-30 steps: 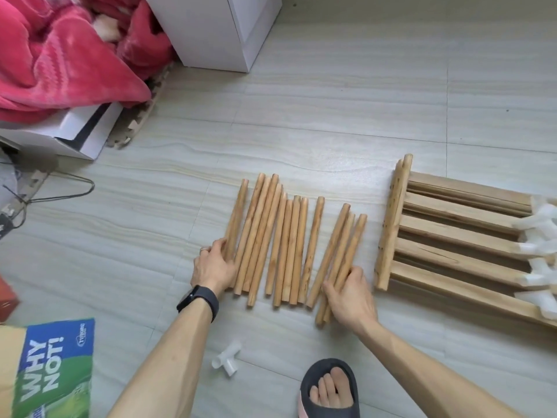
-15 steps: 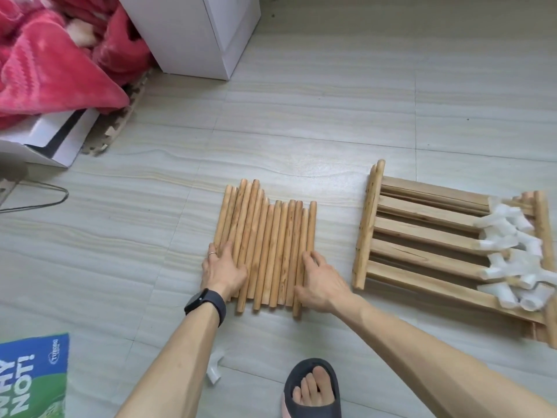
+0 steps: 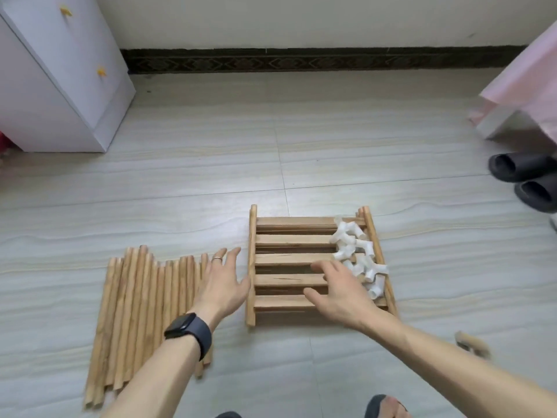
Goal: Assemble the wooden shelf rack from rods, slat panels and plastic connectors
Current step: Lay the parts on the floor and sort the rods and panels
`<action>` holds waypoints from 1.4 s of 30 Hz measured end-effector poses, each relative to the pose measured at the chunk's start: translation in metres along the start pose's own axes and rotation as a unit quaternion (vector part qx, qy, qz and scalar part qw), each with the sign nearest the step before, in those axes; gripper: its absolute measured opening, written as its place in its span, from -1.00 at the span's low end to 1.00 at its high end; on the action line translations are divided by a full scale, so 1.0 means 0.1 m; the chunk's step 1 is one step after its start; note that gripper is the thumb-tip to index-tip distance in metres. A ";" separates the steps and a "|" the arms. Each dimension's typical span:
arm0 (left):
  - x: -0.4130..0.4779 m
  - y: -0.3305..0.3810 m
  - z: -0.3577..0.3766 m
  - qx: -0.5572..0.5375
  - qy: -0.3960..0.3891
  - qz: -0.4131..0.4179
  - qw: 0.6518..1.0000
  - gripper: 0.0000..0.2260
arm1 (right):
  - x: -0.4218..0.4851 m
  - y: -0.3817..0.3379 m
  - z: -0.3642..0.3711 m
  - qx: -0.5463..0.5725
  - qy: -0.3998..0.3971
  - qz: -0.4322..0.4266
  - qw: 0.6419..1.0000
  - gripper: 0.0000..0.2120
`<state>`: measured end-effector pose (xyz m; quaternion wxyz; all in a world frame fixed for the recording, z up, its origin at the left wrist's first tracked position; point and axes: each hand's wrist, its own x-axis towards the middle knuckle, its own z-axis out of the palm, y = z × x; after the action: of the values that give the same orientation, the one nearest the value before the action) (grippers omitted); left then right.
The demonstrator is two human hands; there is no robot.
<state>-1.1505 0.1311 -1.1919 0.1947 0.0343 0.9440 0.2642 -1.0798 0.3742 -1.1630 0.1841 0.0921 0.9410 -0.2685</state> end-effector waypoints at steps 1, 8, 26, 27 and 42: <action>0.03 0.20 0.09 0.014 -0.006 0.033 0.999 -0.39 | -0.04 0.19 -0.01 0.037 0.042 0.045 0.997 -0.47; 0.24 1.35 0.87 0.086 -0.096 0.194 0.972 -0.31 | -0.11 1.14 -0.06 0.035 0.168 0.137 0.976 -0.31; 0.43 1.69 1.52 0.129 -0.081 0.203 0.967 -0.55 | 0.37 1.13 0.02 -0.066 0.038 0.140 0.987 -0.52; 0.42 1.69 1.53 0.121 -0.072 0.205 0.969 -0.57 | 0.37 1.12 0.02 -0.056 0.044 0.140 0.988 -0.57; 0.05 0.99 0.57 -0.228 0.028 0.060 0.971 -0.83 | 0.30 1.05 -0.44 0.222 0.100 0.229 0.942 -0.72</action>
<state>-1.1364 0.2442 -1.1875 0.1543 0.0384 0.8603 0.4844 -1.0913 0.4879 -1.1899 0.1207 0.3699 0.8244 -0.4110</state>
